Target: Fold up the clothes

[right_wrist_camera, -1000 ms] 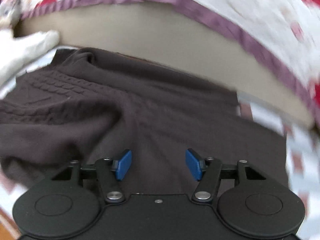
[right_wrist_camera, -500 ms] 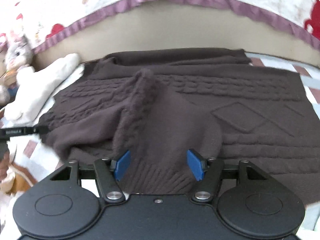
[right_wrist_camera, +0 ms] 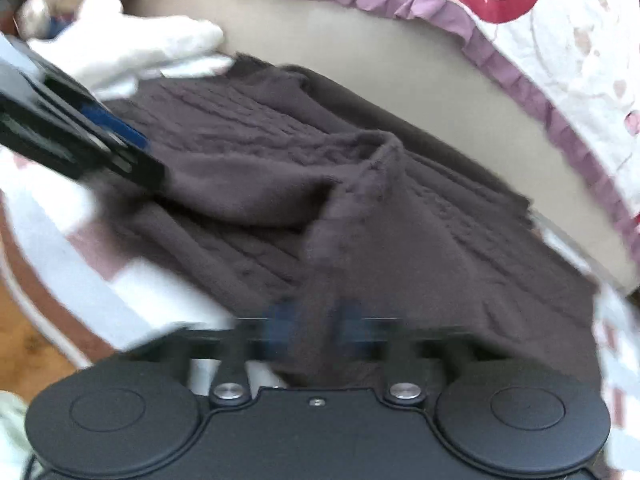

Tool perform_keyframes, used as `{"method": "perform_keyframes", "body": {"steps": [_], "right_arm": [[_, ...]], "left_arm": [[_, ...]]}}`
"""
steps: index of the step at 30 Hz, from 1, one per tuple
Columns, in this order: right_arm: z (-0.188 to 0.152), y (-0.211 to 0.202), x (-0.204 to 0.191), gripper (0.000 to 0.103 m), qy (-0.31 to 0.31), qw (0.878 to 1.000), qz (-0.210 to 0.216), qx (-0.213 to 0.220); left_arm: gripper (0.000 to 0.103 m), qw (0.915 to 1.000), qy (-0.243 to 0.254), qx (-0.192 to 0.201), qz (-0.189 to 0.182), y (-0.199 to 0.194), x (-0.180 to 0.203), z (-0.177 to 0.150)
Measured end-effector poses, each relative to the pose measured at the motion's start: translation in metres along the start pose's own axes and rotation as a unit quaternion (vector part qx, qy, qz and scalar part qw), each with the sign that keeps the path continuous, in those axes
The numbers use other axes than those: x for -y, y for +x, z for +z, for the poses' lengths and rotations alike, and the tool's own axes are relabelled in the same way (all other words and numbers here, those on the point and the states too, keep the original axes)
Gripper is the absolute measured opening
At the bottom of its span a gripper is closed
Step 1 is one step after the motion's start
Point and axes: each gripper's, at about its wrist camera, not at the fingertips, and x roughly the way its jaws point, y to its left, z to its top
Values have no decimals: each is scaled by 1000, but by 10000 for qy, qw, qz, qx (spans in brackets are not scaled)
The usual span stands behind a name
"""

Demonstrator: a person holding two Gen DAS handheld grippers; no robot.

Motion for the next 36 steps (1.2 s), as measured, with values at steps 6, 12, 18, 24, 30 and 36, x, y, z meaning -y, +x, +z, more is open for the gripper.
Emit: {"method": "perform_keyframes", "body": {"steps": [6, 12, 18, 24, 30, 36], "right_arm": [[5, -3, 28, 9, 457, 9964, -624, 349], [9, -1, 64, 10, 842, 9824, -1576, 548], [8, 0, 91, 10, 1296, 9719, -1882, 559], [8, -3, 105, 10, 1405, 9665, -2045, 655], [5, -2, 129, 10, 1877, 9595, -2036, 515], [16, 25, 154, 10, 1708, 9673, -1869, 148]], "left_arm": [[49, 9965, -97, -112, 827, 18, 5, 2], [49, 9953, -139, -498, 825, 22, 8, 12], [49, 9928, -51, -676, 988, 24, 22, 34], [49, 9904, 267, -822, 1079, 23, 48, 42], [49, 9861, 454, -1052, 1200, 30, 54, 34], [49, 9835, 318, -1110, 1393, 35, 39, 32]]}}
